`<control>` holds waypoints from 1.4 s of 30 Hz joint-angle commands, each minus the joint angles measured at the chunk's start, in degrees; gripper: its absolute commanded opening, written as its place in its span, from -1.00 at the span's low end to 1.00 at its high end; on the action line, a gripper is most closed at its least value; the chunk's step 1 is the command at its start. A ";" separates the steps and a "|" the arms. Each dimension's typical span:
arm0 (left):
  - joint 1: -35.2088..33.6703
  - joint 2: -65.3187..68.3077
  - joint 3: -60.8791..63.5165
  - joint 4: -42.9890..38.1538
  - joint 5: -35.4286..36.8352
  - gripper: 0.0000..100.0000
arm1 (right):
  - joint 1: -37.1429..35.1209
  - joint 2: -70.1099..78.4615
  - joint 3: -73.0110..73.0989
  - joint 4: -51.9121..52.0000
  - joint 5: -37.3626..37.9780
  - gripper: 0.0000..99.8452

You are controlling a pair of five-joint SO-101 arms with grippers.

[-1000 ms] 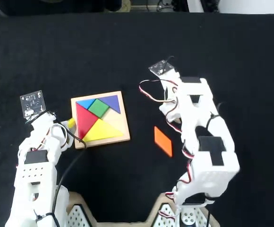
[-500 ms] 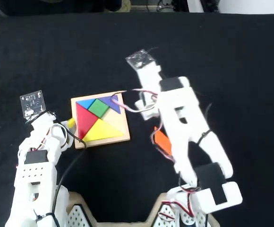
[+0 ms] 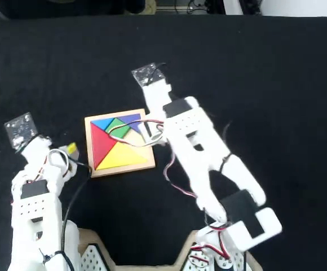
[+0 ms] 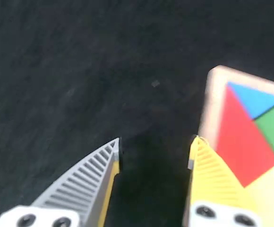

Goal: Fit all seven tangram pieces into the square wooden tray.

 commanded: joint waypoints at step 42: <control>-2.95 -0.97 -1.19 1.76 0.62 -0.51 | -9.32 23.60 -23.96 3.16 -22.68 -0.90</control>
